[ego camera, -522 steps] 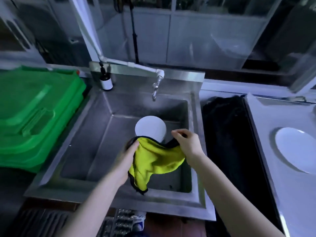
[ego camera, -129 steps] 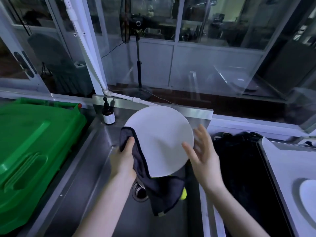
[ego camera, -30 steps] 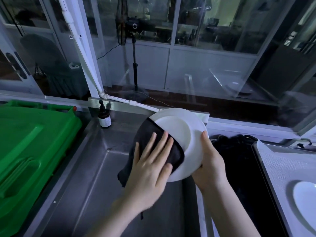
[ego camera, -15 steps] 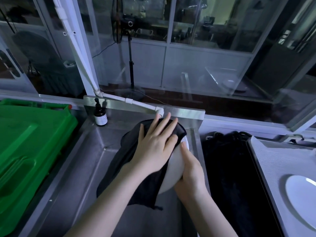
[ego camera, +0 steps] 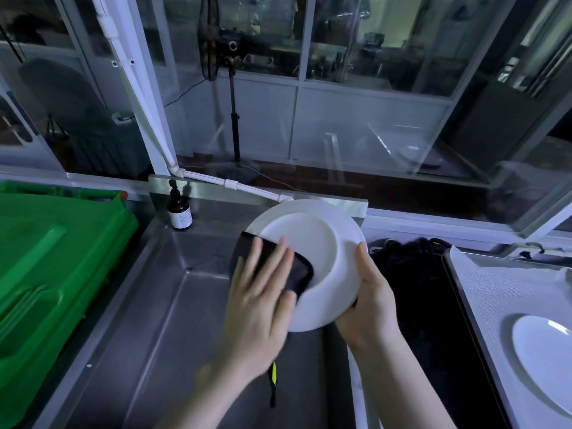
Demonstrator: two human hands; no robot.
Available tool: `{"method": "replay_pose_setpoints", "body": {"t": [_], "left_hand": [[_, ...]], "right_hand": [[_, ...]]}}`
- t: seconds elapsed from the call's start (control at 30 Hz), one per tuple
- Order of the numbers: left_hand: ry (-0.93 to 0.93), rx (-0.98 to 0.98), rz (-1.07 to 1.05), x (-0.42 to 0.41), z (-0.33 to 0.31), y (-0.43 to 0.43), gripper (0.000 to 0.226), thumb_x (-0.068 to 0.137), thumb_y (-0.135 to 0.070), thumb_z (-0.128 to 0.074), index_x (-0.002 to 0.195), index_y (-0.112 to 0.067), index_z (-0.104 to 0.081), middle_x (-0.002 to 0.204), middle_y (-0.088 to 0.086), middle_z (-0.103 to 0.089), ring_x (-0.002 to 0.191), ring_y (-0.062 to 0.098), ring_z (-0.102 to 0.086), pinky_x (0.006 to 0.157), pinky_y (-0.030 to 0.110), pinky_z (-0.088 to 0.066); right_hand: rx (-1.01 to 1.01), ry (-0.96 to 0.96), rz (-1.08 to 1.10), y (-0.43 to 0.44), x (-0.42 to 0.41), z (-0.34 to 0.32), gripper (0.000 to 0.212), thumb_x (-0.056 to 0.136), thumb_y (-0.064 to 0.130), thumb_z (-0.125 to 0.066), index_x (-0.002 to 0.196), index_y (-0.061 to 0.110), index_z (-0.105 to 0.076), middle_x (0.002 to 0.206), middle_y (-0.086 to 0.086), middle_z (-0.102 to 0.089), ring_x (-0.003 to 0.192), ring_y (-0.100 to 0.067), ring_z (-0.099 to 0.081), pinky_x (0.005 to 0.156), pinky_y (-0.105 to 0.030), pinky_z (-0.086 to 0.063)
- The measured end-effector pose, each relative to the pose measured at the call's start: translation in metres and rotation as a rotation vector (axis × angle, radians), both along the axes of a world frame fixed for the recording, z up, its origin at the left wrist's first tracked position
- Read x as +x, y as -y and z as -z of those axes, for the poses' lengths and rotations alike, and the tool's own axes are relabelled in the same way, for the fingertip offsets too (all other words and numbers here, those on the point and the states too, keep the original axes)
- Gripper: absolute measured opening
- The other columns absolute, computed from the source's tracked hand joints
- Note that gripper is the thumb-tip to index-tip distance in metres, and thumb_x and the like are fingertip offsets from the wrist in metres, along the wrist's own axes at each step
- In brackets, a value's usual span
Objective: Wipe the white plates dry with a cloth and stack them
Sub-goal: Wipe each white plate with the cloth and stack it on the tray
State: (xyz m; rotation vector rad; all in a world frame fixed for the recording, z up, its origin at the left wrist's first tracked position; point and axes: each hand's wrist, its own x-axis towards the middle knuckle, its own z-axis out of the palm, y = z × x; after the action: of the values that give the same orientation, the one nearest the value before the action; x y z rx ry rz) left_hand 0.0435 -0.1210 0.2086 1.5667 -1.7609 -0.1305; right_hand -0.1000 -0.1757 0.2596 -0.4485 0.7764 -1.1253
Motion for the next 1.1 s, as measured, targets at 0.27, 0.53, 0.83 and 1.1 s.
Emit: {"method": "replay_pose_setpoints", "body": {"t": [0.27, 0.53, 0.83, 1.1], "left_hand": [[0.235, 0.086, 0.062, -0.023, -0.016, 0.032, 0.062, 0.1, -0.042, -0.019, 0.158, -0.02, -0.012, 0.165, -0.009, -0.003, 0.152, 0.013, -0.006, 0.121, 0.038, -0.012], [0.141, 0.232, -0.021, 0.024, -0.019, 0.062, 0.064, 0.093, -0.053, -0.006, 0.15, -0.033, 0.013, 0.16, -0.018, 0.02, 0.15, 0.009, 0.017, 0.123, 0.042, 0.005], [0.204, 0.128, 0.113, -0.024, -0.007, 0.014, 0.061, 0.101, -0.044, -0.017, 0.158, -0.028, -0.003, 0.164, -0.019, 0.006, 0.151, 0.007, 0.005, 0.121, 0.052, -0.004], [0.004, 0.168, 0.028, 0.016, -0.014, 0.061, 0.057, 0.098, -0.048, -0.017, 0.153, -0.044, -0.001, 0.158, -0.03, 0.012, 0.148, 0.0, 0.012, 0.12, 0.053, -0.003]], "right_hand": [[0.049, -0.007, 0.016, -0.006, 0.008, 0.007, 0.046, 0.1, 0.04, -0.049, 0.122, 0.004, -0.066, 0.118, -0.015, -0.072, 0.111, -0.024, -0.069, 0.106, -0.04, -0.045], [-0.028, -0.064, 0.028, -0.007, -0.005, -0.001, 0.041, 0.1, 0.039, -0.051, 0.109, 0.005, -0.071, 0.107, -0.016, -0.075, 0.096, -0.026, -0.074, 0.069, -0.032, -0.062], [0.023, -0.04, -0.004, -0.007, 0.0, 0.007, 0.048, 0.099, 0.04, -0.048, 0.12, 0.002, -0.067, 0.119, -0.017, -0.071, 0.111, -0.027, -0.069, 0.099, -0.042, -0.052], [-0.081, -0.141, 0.046, -0.01, -0.013, 0.002, 0.038, 0.097, 0.038, -0.054, 0.104, 0.009, -0.078, 0.103, -0.011, -0.077, 0.094, -0.023, -0.075, 0.074, -0.035, -0.062]]}}
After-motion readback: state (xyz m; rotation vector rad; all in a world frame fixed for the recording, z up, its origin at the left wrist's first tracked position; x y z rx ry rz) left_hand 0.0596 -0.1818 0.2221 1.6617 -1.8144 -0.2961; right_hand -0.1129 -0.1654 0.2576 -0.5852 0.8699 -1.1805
